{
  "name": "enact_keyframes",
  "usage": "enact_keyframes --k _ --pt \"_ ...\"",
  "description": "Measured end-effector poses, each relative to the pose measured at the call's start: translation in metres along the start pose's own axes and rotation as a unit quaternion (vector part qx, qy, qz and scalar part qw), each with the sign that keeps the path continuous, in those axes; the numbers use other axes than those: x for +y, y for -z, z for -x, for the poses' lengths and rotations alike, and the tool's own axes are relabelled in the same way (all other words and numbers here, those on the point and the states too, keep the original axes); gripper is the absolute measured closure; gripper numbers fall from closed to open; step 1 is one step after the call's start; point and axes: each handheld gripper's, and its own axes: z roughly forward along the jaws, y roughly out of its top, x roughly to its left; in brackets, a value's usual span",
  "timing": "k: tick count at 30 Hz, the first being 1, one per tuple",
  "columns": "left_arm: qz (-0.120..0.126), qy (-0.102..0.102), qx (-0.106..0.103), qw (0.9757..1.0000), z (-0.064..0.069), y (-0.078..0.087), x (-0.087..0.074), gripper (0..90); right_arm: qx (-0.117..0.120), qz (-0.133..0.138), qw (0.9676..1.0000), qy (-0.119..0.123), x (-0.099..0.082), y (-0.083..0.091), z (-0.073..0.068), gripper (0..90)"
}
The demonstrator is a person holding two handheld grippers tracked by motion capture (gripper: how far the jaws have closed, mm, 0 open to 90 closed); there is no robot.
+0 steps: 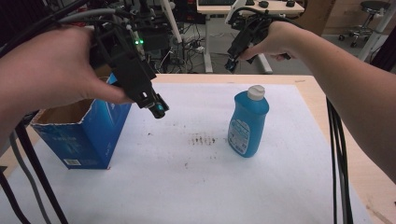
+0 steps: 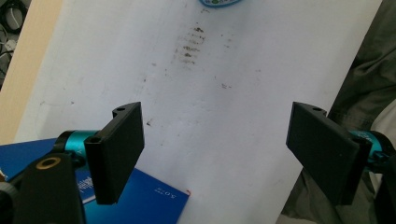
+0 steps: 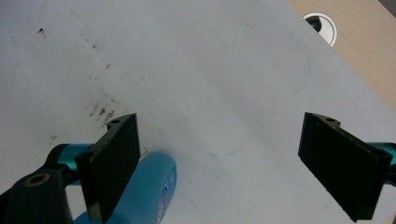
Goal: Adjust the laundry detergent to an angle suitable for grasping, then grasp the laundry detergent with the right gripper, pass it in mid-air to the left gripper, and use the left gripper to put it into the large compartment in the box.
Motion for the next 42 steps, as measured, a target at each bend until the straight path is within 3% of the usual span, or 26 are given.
enact_keyframes --k 27,42 --pt "0.005 -0.005 0.009 0.9999 0.004 0.003 0.0 19.4 0.004 0.019 0.9998 0.001 -0.006 0.005 -0.004 12.1" --pt "0.008 -0.01 0.008 0.9999 0.002 0.002 0.002 19.4 -0.003 0.073 0.9972 -0.014 -0.035 0.044 -0.002 12.1"
